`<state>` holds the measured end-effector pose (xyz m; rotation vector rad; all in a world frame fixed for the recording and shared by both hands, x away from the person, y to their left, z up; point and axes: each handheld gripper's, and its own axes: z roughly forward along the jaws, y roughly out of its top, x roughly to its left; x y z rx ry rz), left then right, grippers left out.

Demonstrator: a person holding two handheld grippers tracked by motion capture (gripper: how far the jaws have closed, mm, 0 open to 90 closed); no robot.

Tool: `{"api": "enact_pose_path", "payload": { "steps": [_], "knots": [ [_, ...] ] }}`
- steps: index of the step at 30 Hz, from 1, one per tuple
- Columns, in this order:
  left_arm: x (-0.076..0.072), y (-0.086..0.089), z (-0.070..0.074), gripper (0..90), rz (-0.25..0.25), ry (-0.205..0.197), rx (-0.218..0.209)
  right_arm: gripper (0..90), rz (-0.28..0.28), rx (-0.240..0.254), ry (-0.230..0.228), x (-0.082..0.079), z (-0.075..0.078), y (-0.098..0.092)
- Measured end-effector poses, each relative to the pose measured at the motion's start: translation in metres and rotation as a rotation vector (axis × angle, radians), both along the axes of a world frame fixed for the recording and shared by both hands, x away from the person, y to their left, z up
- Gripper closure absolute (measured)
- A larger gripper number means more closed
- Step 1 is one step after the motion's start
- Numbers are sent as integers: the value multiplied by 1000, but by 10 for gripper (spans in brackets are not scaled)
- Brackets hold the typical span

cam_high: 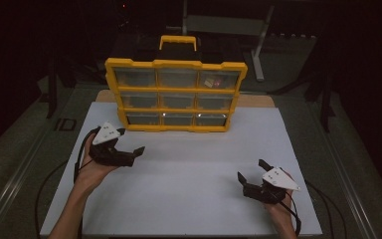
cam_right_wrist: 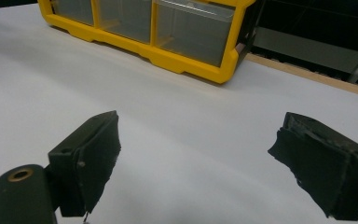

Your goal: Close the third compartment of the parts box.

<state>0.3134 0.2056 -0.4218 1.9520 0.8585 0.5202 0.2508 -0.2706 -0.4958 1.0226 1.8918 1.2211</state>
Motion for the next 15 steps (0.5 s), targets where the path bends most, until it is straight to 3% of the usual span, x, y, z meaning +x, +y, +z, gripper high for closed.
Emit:
{"api": "enact_pose_path", "payload": {
  "steps": [5, 15],
  "knots": [
    [-16, 15, -20, 36, 24, 9, -24, 124, 8, 4, -5, 0, -1, 0],
    [-40, 44, -45, 6, 108, -19, -70, 123, 15, 14, -23, 0, -2, 1]
  ]
}}
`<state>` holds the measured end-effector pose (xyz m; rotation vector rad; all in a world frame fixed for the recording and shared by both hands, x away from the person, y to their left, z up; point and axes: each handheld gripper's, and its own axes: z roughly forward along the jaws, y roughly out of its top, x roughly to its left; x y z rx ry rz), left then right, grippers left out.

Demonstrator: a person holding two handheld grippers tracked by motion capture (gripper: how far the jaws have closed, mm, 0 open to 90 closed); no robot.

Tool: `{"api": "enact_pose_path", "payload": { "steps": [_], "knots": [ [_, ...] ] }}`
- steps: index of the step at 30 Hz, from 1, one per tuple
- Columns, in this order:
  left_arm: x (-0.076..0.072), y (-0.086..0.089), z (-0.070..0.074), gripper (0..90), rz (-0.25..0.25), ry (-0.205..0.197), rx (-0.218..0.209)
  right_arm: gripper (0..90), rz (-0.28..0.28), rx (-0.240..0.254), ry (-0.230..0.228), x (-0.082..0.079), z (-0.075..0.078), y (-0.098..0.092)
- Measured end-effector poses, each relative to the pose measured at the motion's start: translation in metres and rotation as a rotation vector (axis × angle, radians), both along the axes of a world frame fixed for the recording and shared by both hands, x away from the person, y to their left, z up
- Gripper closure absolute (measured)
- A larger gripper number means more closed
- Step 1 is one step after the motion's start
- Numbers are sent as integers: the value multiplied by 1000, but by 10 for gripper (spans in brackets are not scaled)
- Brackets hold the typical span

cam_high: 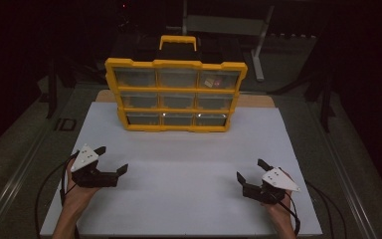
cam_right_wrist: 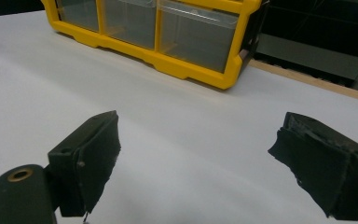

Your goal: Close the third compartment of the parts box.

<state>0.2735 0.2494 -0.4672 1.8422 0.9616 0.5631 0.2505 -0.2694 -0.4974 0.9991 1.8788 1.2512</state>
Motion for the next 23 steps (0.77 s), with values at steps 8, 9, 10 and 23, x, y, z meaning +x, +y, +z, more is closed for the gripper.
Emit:
{"api": "enact_pose_path", "payload": {
  "steps": [8, 9, 10, 23],
  "knots": [
    [-22, 7, -14, 3, 28, -18, -2, 118, -4, -3, -11, 1, -2, 0],
    [-25, 8, -17, 2, 45, -24, 2, 116, -12, 4, -16, 2, -2, -2],
    [-27, 8, -19, 2, 65, -33, 4, 116, -13, 7, -18, 2, -2, -3],
    [-28, 4, -25, 2, 83, -26, 15, 115, -5, -3, -15, 5, -5, -3]
  ]
}}
